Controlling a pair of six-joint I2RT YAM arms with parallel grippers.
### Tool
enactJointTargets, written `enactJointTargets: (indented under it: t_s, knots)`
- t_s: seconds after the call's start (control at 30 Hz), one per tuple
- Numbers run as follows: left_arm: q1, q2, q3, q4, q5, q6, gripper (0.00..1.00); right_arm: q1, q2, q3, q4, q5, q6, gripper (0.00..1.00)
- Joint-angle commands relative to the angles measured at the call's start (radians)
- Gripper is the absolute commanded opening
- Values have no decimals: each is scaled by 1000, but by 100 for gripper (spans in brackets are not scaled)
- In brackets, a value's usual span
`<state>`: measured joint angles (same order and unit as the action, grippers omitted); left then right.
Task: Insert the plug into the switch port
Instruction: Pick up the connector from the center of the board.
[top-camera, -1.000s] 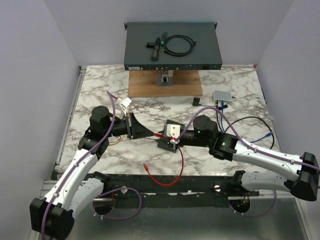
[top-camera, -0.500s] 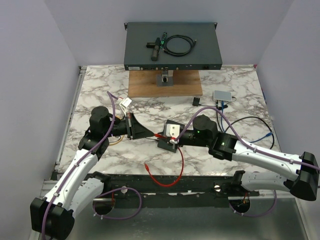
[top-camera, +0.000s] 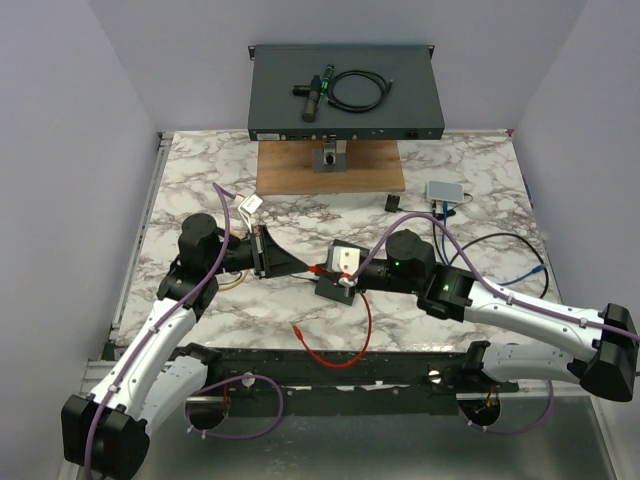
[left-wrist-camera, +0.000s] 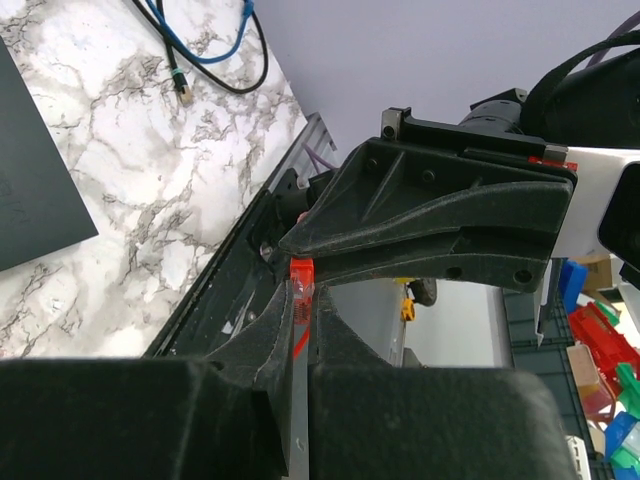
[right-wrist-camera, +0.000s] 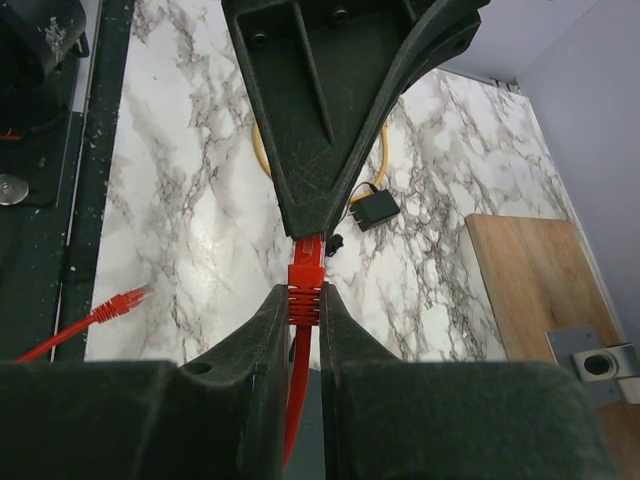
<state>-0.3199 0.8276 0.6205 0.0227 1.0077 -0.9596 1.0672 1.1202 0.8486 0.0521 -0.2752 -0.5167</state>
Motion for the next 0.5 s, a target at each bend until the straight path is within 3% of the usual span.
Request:
enactJointTargets:
  t_s: [0.0,0.07,0.17,0.47]
  knots:
    - [8,1,-26,91,47,-50,7,8,-1,-13,22,35,5,1]
    - [14,-1,-46,167,55,-91,23,10,4,-3,-2,45,18,1]
    - [25,1,-45,177,31,-80,39,14,13,19,-50,87,50,1]
    - [35,-12,-4,32,-117,48,55,14,-45,99,-376,272,155,1]
